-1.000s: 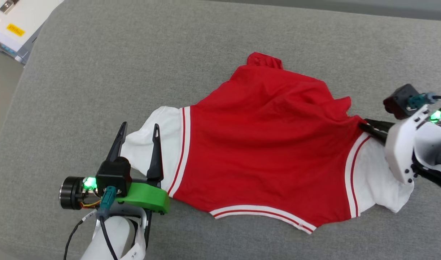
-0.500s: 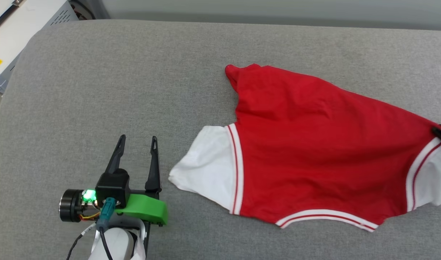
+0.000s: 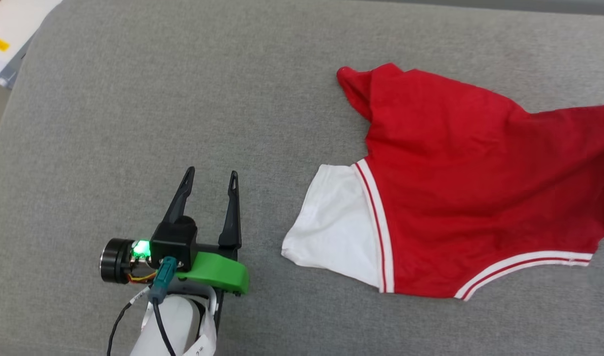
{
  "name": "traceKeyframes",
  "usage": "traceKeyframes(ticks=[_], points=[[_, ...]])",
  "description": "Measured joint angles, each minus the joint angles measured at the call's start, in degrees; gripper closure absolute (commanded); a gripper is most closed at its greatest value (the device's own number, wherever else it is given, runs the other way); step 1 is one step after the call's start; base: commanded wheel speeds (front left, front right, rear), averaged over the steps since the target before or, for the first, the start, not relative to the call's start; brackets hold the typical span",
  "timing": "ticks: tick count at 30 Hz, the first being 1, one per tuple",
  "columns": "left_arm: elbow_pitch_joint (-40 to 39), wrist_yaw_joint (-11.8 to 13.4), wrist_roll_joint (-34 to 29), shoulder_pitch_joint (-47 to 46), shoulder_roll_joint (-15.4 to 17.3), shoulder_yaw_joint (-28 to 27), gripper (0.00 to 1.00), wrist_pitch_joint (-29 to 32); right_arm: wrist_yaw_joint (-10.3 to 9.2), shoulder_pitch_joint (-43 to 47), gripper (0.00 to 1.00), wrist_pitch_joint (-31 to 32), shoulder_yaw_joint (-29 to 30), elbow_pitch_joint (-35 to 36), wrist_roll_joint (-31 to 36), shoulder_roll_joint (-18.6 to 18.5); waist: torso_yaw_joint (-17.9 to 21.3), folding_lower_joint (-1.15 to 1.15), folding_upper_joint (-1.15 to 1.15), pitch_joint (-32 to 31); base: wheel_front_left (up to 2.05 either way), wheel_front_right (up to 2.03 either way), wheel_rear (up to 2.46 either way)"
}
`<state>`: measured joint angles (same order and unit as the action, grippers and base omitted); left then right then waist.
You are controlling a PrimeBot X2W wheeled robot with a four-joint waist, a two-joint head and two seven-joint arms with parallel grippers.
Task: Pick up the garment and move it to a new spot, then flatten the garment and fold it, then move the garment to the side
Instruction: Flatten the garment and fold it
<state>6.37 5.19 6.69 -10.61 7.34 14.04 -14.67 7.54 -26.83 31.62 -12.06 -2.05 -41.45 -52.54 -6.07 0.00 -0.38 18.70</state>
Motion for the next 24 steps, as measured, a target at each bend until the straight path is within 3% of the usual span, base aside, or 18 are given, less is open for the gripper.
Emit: traceKeyframes(ticks=[7, 12, 16, 17, 18, 19, 24], points=[[0.20, -1.20, -0.88, -2.29, -1.21, -0.41, 0.00, 0.00, 0.00, -16.77, 1.00, 0.68, -8.78, -18.11, 8.91, 7.64, -2.39, 0.00, 0.00, 4.38, 0.00, 0.00, 0.00], [0.29, -1.77, -1.35, -3.50, -2.14, -0.36, 0.00, 0.00, -0.03, -20.15, 1.00, -2.49, -13.62, -30.63, 11.58, 12.93, -4.30, 0.00, 0.00, 6.55, 0.00, 0.00, 0.00], [0.55, -1.85, -1.65, -3.52, -2.19, -1.05, 0.00, 0.00, -0.09, -22.46, 1.00, -6.86, -15.58, -36.33, 11.21, 13.82, -5.32, 0.00, 0.00, 7.11, 0.00, 0.00, 0.00], [0.63, -1.87, -1.70, -3.51, -2.16, -1.37, 0.00, 0.00, -0.09, -22.81, 0.66, -8.48, -16.04, -37.41, 10.84, 14.04, -5.31, 0.00, 0.00, 6.98, 0.00, 0.00, 0.00], [0.67, -1.90, -1.74, -3.49, -2.12, -1.53, 0.00, 0.00, -0.09, -22.96, 0.51, -9.88, -16.62, -37.88, 10.72, 14.02, -5.28, 0.00, 0.00, 6.84, 0.00, 0.00, 0.00], [0.79, -1.92, -1.85, -3.41, -2.04, -1.69, 0.00, 0.00, -0.10, -23.00, 0.00, -11.76, -17.36, -38.39, 10.50, 14.00, -5.20, 0.00, 0.00, 6.60, 0.00, 0.00, 0.00], [0.89, -2.47, -2.16, -3.09, -1.51, -2.74, 0.00, 0.00, -0.01, -22.63, 0.00, -22.26, -19.72, -38.91, 9.91, 13.81, -4.25, 0.00, 0.00, 4.58, 0.00, 0.00, 0.00]])
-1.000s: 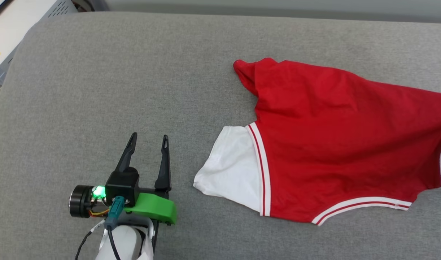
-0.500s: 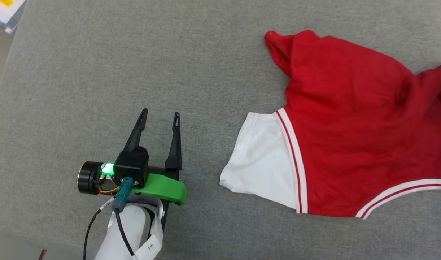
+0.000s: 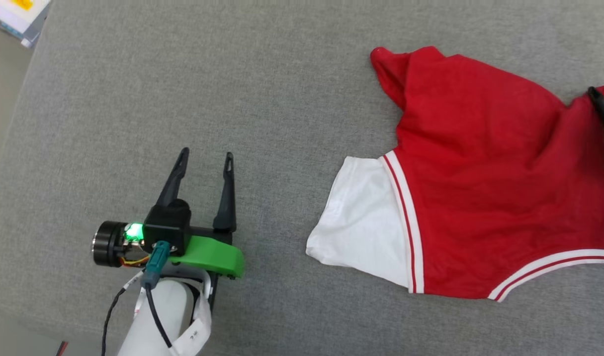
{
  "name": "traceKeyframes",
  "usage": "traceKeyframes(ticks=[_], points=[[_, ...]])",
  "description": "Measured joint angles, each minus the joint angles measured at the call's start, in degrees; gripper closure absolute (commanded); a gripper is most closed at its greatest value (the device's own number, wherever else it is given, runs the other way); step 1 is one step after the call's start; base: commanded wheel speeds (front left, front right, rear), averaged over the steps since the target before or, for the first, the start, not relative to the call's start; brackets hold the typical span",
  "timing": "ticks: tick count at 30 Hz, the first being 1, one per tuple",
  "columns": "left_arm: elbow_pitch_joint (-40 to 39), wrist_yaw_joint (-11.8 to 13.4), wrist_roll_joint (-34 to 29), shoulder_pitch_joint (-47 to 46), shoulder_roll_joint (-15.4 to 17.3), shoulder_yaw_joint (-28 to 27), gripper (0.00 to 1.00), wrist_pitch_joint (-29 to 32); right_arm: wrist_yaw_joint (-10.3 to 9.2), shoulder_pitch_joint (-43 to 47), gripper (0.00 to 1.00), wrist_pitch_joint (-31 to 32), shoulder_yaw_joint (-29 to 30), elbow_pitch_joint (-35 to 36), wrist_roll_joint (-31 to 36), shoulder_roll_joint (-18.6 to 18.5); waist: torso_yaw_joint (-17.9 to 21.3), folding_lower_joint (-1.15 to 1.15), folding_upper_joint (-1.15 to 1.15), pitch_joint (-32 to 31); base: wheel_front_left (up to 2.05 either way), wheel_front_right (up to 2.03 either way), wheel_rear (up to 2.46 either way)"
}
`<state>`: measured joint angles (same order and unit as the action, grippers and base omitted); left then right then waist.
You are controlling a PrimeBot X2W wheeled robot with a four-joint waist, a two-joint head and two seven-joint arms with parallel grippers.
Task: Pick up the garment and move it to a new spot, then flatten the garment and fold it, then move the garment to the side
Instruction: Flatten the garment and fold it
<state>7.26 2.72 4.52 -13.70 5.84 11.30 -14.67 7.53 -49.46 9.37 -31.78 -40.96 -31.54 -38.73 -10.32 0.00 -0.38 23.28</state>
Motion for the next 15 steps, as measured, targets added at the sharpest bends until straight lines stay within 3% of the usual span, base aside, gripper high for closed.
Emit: traceKeyframes(ticks=[6, 10, 12, 15], points=[[-0.19, -2.59, 0.12, 0.69, 2.93, -1.32, 0.00, 0.00, 0.00, 3.76, 0.00, -12.03, 1.37, 3.71, 0.57, -0.48, 2.66, 0.00, 0.00, -3.71, 0.00, 0.00, 0.00], [0.53, -5.55, 0.56, -0.20, 5.56, -1.29, 0.00, 0.44, 0.00, 8.53, 0.00, -16.03, 4.94, 8.86, 1.23, 0.35, 4.26, 0.00, 0.00, -6.05, 0.00, 0.00, 0.00], [0.76, -7.28, 1.27, -2.18, 7.25, -0.82, 0.00, 2.77, 0.00, 11.91, 0.00, -16.79, 7.57, 12.43, 1.57, 1.05, 5.03, 0.00, 0.00, -7.29, 0.00, 0.00, 0.00], [-0.13, -9.53, 5.65, -6.81, 9.89, 1.65, 0.00, 11.57, 0.00, 19.08, 0.00, -16.21, 12.50, 19.54, 3.56, 2.58, 6.32, 0.00, 0.00, -9.33, 0.00, 0.00, 0.00]])
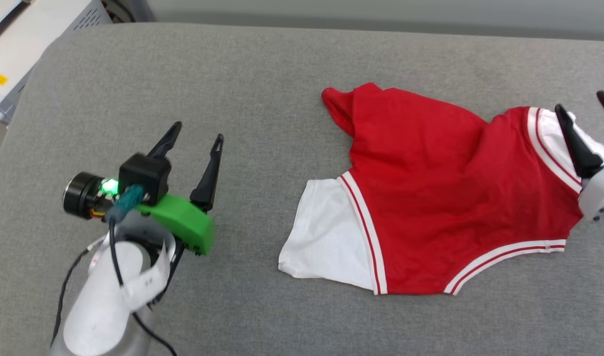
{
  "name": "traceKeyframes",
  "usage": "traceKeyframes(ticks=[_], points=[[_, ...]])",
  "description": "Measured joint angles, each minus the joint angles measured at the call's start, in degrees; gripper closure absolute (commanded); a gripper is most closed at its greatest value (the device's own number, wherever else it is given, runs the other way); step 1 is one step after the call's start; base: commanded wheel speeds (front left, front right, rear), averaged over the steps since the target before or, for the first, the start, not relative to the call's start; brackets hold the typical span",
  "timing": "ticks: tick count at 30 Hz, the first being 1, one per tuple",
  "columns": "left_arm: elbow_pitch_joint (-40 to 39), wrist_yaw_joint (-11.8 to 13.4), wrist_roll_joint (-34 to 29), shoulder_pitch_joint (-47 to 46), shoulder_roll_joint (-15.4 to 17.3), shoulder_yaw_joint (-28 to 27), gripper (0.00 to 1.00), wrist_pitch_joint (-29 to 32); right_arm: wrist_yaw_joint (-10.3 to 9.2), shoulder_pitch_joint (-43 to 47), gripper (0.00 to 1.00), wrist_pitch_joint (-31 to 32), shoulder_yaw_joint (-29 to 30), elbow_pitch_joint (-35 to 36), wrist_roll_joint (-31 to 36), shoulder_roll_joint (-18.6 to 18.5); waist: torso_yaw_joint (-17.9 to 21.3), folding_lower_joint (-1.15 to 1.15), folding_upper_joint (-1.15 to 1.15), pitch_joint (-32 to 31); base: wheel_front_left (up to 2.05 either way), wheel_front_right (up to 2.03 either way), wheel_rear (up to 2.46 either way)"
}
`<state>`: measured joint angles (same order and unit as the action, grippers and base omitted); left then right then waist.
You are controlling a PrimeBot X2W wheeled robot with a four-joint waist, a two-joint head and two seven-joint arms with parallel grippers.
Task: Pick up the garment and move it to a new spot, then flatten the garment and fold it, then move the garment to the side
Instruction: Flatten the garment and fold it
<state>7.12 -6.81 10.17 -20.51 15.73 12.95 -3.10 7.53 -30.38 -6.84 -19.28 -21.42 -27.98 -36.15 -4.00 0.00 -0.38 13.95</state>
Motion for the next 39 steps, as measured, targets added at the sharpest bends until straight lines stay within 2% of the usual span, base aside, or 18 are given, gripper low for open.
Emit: traceKeyframes(ticks=[2, 3, 7, 13, 19, 23, 27, 36, 37, 38, 39], points=[[-0.64, -0.27, 3.28, -1.93, 1.48, 2.55, 0.00, 6.38, 0.00, 3.31, 0.00, 1.23, 2.31, 3.53, 1.36, 0.91, 0.50, 0.00, 0.00, -0.82, 0.00, 0.00, 0.00], [-2.27, -0.46, 7.90, -3.89, 3.82, 7.05, 0.00, 13.18, 0.00, 6.56, 0.00, 2.94, 4.76, 7.35, 2.65, 2.03, 1.06, 0.00, 0.00, -1.55, 0.00, 0.00, 0.00], [-5.71, -0.53, 18.03, -8.47, 9.26, 16.89, 0.00, 26.59, 0.00, 11.01, 0.00, 5.58, 8.28, 12.79, 4.63, 3.44, 2.02, 0.00, 0.00, -2.36, 0.00, 0.00, 0.00], [-8.39, -0.53, 29.96, -13.74, 14.35, 27.73, 0.00, 41.18, 0.00, 14.84, 0.00, 9.11, 11.20, 18.74, 6.76, 6.37, 3.11, 0.00, 0.00, -2.44, 0.00, 0.00, 0.00], [-8.73, -0.53, 35.75, -18.51, 17.38, 38.18, 0.00, 47.59, 0.00, 15.67, 0.00, 11.02, 12.01, 21.63, 7.59, 7.25, 4.10, 0.00, 0.00, -1.44, 0.00, 0.00, 0.00], [-6.90, -0.53, 38.46, -21.08, 18.15, 43.97, 0.00, 49.14, 0.00, 15.79, 0.00, 11.66, 12.20, 22.38, 7.59, 7.35, 4.75, 0.00, 0.00, -0.49, 0.00, 0.00, 0.00], [-3.01, -0.53, 39.41, -22.91, 18.23, 48.57, 0.00, 48.97, 0.00, 15.74, 0.00, 11.81, 11.89, 22.75, 7.58, 7.46, 5.46, 0.00, 0.00, 0.74, 0.00, 0.00, 0.00], [6.04, -0.54, 41.39, -27.08, 17.23, 55.21, 0.00, 46.56, 0.00, 14.43, 0.00, 11.95, 10.84, 22.57, 7.55, 7.70, 7.26, 0.00, 0.00, 3.54, 0.00, 0.00, 0.00], [6.30, -0.57, 41.67, -27.62, 17.24, 55.78, 0.59, 46.52, 0.00, 14.42, 0.00, 11.95, 10.79, 22.43, 7.55, 7.70, 7.46, 0.00, 0.00, 3.76, 0.00, 0.00, 0.00], [6.49, -0.59, 41.88, -27.92, 17.23, 56.10, 1.00, 46.26, 0.00, 14.41, 0.00, 11.94, 10.73, 22.34, 7.55, 7.70, 7.61, 0.00, 0.00, 3.91, 0.00, 0.00, 0.00], [6.72, -0.58, 42.06, -28.25, 17.24, 56.45, 1.00, 45.81, 0.00, 14.41, 0.00, 11.94, 10.73, 22.17, 7.54, 7.68, 7.73, 0.00, 0.00, 4.05, 0.00, 0.00, 0.00]])
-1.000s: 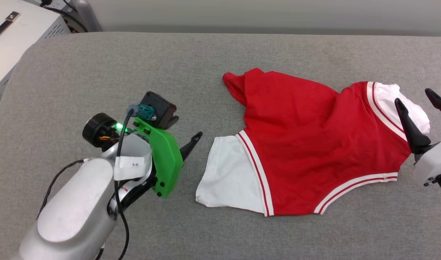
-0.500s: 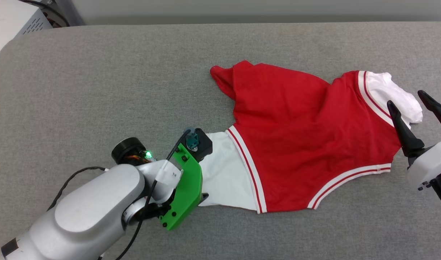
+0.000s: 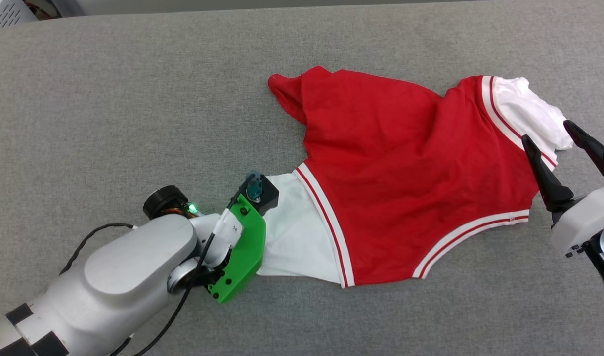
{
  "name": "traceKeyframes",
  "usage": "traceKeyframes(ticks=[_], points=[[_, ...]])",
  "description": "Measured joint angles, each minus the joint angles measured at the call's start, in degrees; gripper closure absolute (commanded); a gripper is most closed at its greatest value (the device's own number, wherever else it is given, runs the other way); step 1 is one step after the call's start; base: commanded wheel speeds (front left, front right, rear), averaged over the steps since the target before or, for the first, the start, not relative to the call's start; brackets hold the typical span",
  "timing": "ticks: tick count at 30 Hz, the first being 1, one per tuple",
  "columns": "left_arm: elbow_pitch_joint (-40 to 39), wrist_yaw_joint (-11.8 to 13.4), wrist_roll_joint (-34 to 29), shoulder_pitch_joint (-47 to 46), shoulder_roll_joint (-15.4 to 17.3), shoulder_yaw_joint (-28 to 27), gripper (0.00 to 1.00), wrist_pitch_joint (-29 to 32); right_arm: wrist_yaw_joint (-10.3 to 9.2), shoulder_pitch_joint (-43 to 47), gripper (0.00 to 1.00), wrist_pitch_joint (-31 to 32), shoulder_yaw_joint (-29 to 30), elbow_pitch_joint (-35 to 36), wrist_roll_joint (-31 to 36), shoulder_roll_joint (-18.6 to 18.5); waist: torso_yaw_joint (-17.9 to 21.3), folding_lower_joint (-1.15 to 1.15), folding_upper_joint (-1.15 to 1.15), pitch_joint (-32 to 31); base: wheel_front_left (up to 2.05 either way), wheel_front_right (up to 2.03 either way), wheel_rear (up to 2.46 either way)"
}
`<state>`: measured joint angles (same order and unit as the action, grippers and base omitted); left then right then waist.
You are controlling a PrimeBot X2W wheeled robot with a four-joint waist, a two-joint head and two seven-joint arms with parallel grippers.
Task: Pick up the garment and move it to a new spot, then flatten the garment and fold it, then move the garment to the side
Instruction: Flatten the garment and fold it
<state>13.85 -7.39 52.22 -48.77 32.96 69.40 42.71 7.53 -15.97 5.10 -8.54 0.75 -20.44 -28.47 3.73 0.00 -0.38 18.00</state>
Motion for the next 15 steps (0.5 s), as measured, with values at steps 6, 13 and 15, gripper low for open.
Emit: traceKeyframes(ticks=[6, 13, 15], points=[[0.42, -0.02, 1.37, -0.65, 1.45, 1.24, 1.00, -5.37, 0.00, 0.44, 0.00, -0.04, 0.57, -0.91, -0.66, -0.53, -0.37, 0.00, 0.00, -0.89, 0.00, 0.00, 0.00], [3.09, -0.02, 3.18, -0.37, 8.60, 0.88, 1.00, -8.15, 0.00, 3.66, 0.00, 1.15, 2.75, -0.89, -1.88, -1.26, -1.59, 0.00, 0.00, -3.19, 0.00, 0.00, 0.00], [4.23, 0.03, 3.27, 0.04, 10.46, 0.59, 1.00, -8.49, 0.00, 4.55, 0.00, 1.83, 3.12, -0.73, -2.11, -1.42, -1.89, 0.00, 0.00, -3.77, 0.00, 0.00, 0.00]])
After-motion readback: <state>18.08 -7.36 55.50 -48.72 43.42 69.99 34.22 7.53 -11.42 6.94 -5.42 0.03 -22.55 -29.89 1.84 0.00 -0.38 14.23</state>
